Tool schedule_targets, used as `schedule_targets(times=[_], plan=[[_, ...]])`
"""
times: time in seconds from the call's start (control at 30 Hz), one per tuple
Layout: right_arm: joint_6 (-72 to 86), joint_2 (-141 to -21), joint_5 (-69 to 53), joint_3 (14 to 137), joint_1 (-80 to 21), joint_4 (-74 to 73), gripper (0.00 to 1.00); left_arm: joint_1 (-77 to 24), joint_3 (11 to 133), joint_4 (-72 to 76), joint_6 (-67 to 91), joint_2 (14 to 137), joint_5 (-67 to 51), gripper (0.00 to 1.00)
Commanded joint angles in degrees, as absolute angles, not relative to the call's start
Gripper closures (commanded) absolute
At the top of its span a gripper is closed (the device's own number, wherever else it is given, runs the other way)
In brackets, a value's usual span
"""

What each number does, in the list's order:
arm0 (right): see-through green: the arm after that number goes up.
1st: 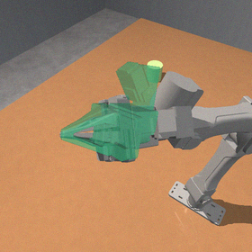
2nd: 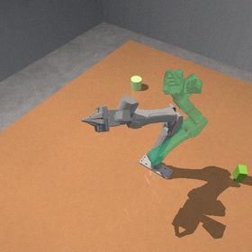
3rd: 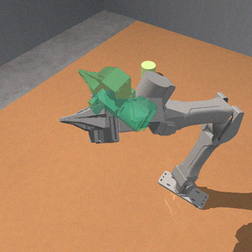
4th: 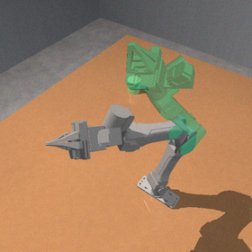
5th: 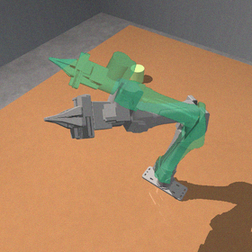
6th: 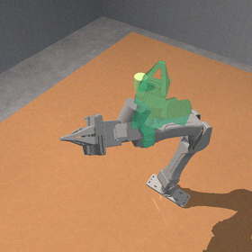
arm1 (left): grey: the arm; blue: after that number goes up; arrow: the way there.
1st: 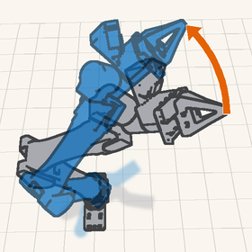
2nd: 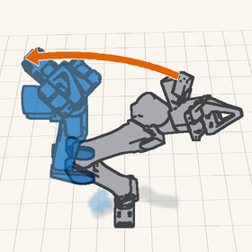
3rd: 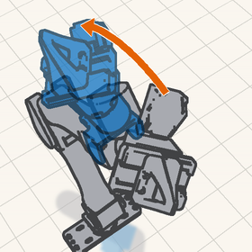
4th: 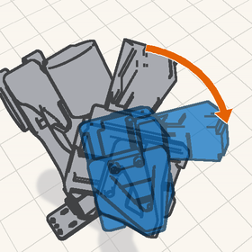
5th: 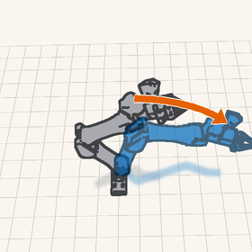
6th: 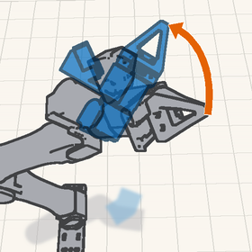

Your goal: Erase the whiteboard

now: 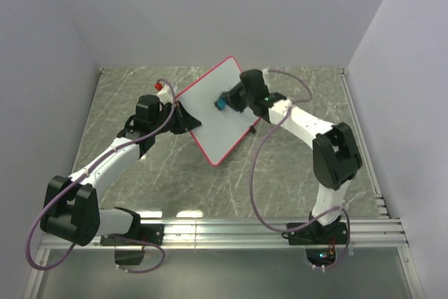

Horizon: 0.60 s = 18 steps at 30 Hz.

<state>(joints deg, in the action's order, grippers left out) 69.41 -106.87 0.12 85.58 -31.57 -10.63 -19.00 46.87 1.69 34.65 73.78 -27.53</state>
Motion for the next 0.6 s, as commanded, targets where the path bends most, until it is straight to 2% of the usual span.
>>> schedule_targets(times=[0.0,0.1,0.27,0.37,0.57], plan=[[69.3,-102.2,1.0,73.2,-33.0,-11.1,1.0,-22.3,45.5,-10.4,25.9,74.8,-37.8,1.0],[71.2,-98.7,-1.2,62.0,-31.9,-7.0,1.0,-22.3,45.4,-10.1,26.1,75.1,-38.2,1.0],[67.7,-98.6,-0.9,63.0,-31.6,-9.8,1.0,-22.4,45.4,-9.9,26.1,75.8,-38.7,1.0],[67.8,-99.5,-0.5,65.7,-31.4,-9.7,1.0,-22.4,45.4,-10.0,26.0,76.0,-38.8,1.0],[66.9,-105.8,-0.3,83.3,-30.1,-13.6,1.0,-22.8,45.4,-10.2,25.9,75.8,-38.6,1.0]])
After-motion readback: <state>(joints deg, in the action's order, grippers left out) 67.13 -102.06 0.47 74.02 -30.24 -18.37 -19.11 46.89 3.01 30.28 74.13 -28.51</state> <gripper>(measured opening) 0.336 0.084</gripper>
